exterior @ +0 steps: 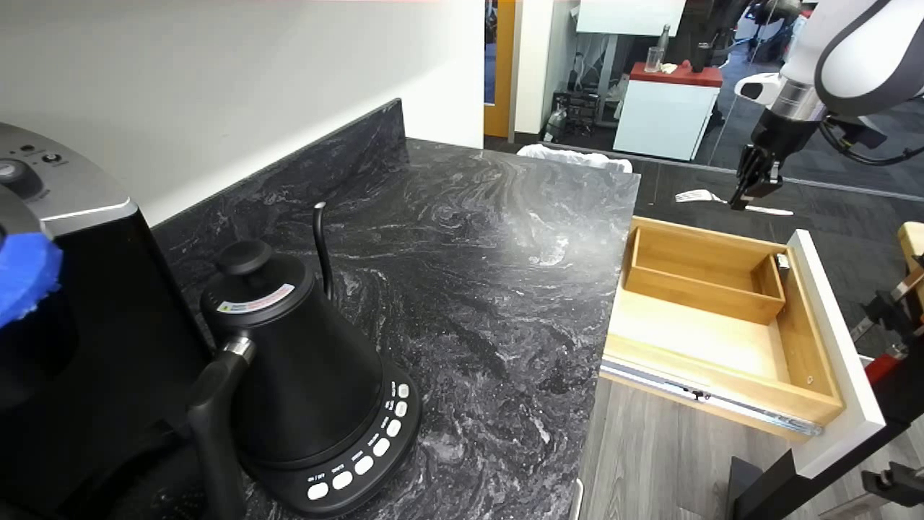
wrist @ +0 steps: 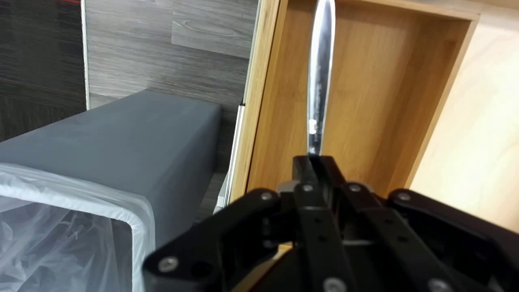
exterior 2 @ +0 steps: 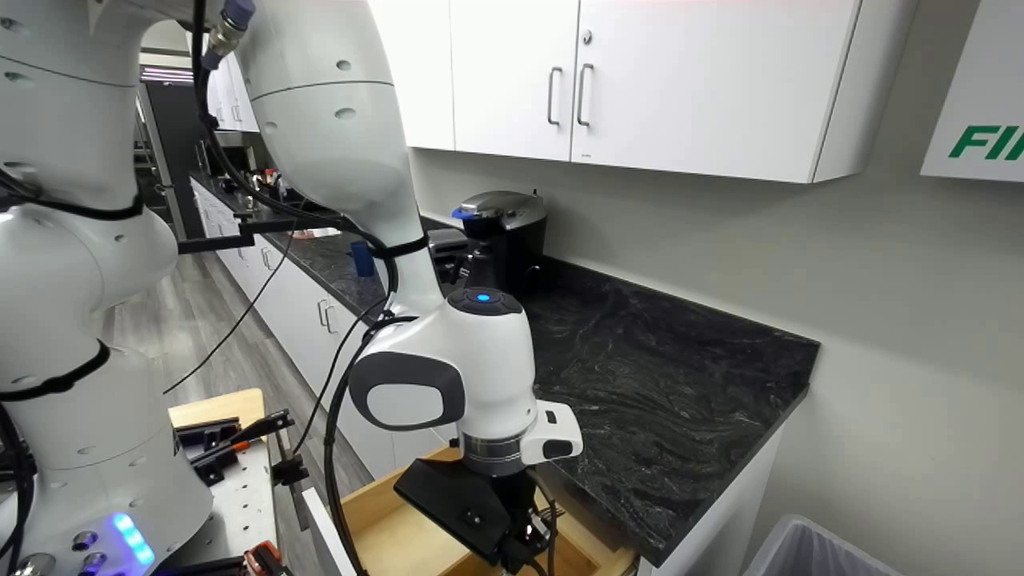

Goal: Put the fork inside the box in the drawer

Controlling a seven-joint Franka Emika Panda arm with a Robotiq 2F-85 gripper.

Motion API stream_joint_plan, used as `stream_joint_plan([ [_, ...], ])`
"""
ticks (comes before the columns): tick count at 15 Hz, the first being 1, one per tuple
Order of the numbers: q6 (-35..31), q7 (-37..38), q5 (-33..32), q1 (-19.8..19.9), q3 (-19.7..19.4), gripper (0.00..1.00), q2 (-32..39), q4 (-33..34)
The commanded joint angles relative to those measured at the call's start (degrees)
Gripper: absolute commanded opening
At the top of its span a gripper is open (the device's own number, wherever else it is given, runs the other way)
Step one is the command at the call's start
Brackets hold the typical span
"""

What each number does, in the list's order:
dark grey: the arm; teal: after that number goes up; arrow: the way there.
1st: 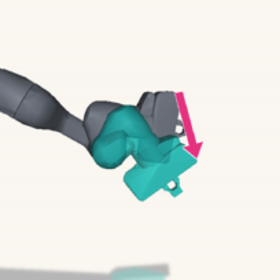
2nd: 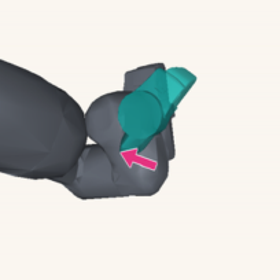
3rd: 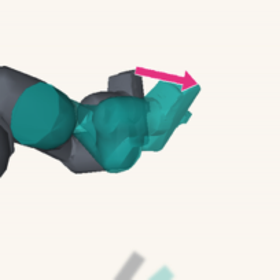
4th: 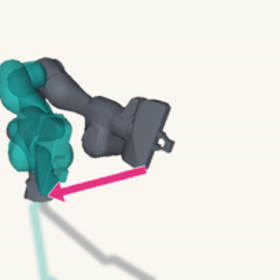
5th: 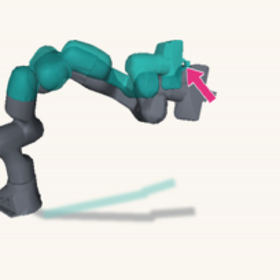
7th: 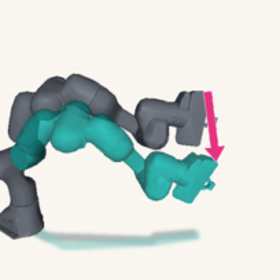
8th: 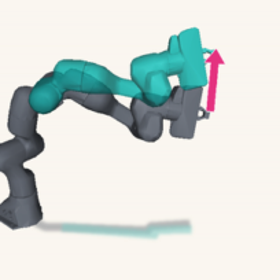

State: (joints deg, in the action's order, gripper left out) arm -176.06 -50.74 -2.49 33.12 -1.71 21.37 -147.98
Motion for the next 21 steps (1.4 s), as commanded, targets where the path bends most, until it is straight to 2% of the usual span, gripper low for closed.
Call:
stream_joint_plan([
  [1,-2.01,-0.36,-0.46,4.84,4.32,0.03,2.15,0.97],
  [4,-2.02,-0.21,-0.94,7.13,6.6,0.03,3.45,1.7],
  [10,-2.05,0.33,-2.1,8.69,7.35,0.03,4.6,2.56],
  [11,-1.91,0.47,-1.96,9.02,7.56,0.09,4.73,2.68],
  [12,-1.74,0.56,-1.94,9.22,7.67,0.34,4.89,2.81],
  [14,-1.78,0.62,-2.06,9.54,7.75,0.37,5.22,2.97],
  [21,-1.5,0.75,-2.19,9.97,7.93,0.81,5.08,3.04],
])
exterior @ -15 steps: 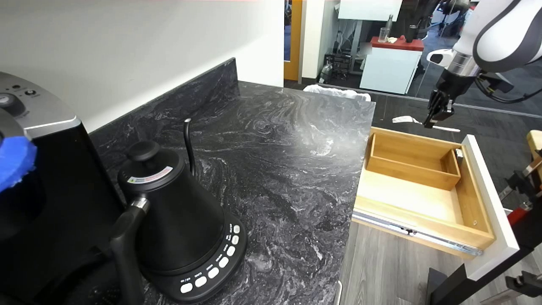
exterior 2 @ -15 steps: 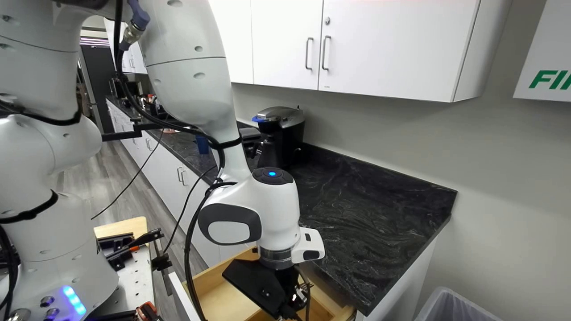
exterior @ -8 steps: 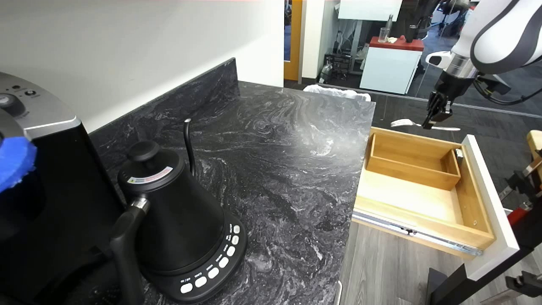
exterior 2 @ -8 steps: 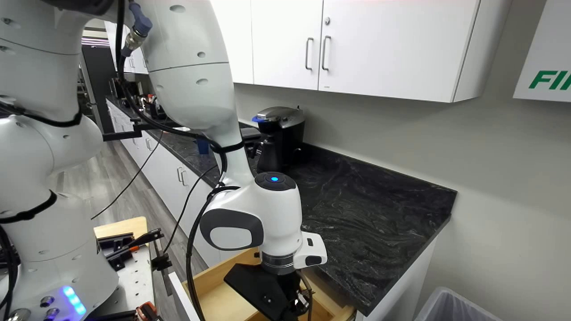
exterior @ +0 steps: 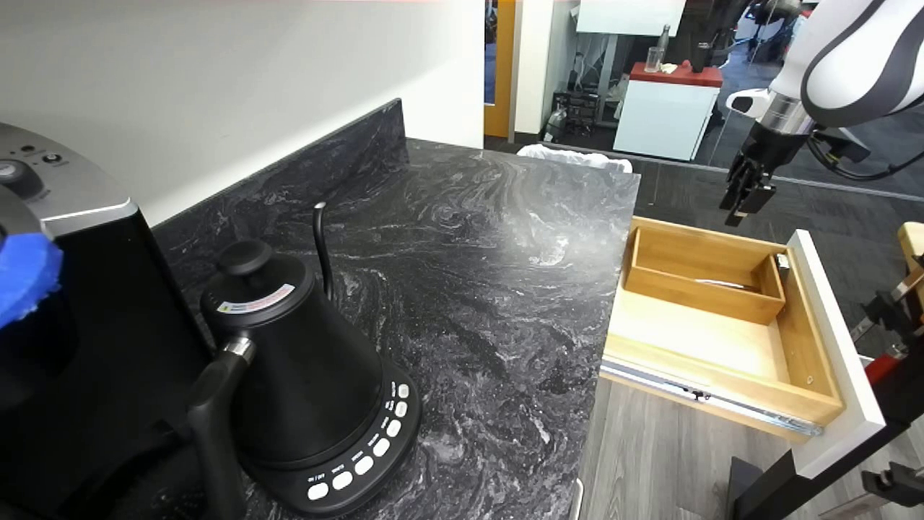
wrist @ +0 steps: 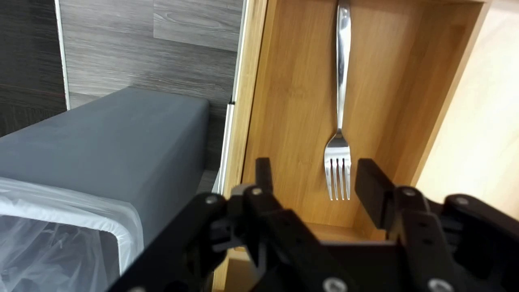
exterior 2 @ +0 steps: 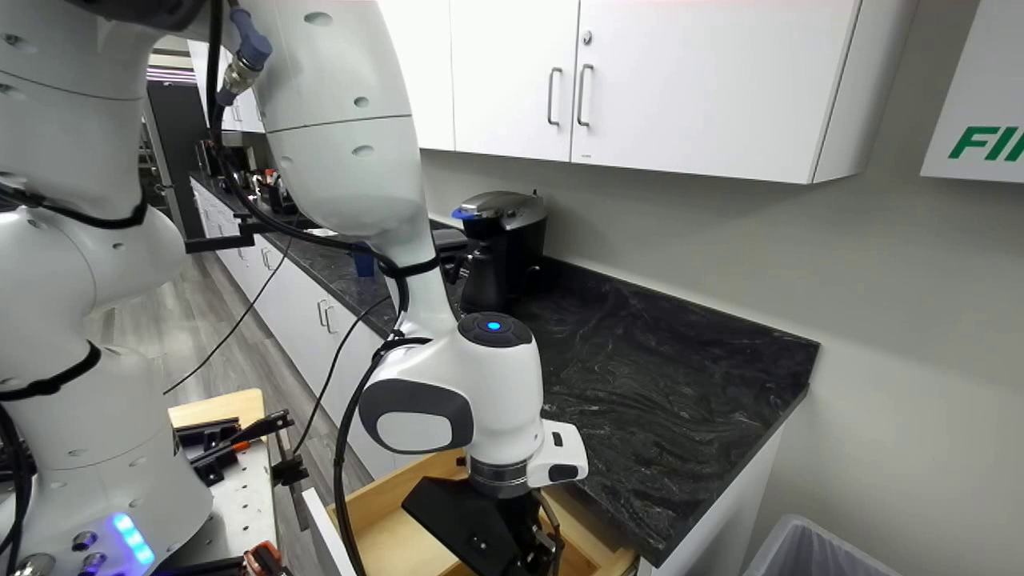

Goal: Put the fork inside the box in the drawer

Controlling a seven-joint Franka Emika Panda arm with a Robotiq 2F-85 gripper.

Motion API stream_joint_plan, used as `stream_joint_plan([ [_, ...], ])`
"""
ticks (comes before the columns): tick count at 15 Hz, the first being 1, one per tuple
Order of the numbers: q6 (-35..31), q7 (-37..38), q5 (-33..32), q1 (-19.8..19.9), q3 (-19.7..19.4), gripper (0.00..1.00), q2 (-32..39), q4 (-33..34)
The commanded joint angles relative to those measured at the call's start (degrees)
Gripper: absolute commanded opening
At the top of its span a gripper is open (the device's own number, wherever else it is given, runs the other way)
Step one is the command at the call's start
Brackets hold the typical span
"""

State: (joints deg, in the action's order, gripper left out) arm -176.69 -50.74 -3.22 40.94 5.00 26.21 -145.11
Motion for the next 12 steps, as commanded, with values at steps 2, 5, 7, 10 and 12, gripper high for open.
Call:
stream_joint_plan([
  [2,0.18,1.0,-1.5,1.87,0.89,0.95,-0.12,0.19],
  [5,0.17,1.46,-1.76,0.51,0.1,0.9,0.03,0.05],
  [7,0.17,1.46,-1.76,0.51,0.1,0.98,0.03,0.05],
  [10,0.17,1.47,-1.76,0.51,0.1,0.98,0.03,0.05],
  [12,0.17,1.47,-1.76,0.51,0.1,0.98,0.03,0.05],
])
